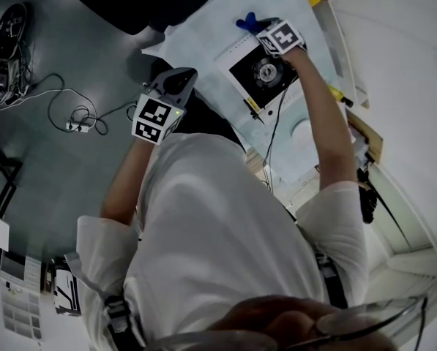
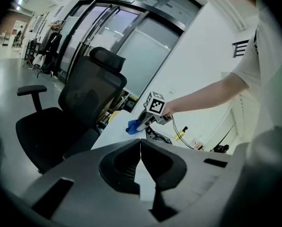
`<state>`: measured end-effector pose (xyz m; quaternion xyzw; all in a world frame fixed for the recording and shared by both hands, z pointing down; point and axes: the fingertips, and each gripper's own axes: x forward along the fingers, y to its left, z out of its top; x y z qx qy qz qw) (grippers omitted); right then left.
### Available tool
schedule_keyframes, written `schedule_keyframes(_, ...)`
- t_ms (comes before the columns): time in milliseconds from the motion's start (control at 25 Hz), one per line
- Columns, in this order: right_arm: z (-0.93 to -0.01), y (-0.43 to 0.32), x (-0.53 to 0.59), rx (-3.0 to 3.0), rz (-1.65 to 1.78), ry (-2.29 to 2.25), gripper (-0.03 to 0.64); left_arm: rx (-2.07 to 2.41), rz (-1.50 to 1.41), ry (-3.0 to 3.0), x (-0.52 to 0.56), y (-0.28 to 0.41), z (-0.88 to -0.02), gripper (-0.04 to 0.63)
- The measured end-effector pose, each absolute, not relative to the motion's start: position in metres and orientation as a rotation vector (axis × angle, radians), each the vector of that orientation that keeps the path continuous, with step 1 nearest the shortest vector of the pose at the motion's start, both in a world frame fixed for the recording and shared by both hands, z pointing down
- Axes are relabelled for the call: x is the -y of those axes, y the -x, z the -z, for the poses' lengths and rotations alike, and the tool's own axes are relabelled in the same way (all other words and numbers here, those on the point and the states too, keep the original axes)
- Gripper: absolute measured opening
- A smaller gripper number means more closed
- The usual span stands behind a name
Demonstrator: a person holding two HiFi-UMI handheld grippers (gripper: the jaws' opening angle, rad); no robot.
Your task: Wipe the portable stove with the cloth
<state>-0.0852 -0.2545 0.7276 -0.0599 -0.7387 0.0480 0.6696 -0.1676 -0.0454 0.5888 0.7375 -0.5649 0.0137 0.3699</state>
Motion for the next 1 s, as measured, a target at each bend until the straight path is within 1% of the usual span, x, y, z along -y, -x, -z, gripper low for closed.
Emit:
schedule_keyframes(440,-0.728,0.089,0.21,1.645,-0.165,0.198,0.117,1.433,-0.037,-1.901,0.027,0.167,-0.594,0.032)
schedule_keyframes(1000,-0.722,0.092,0.148,1.612,-0.284,0.261,0.117,1.444,-0.061,-1.909,-0.005,0.184,-0.583,0.032)
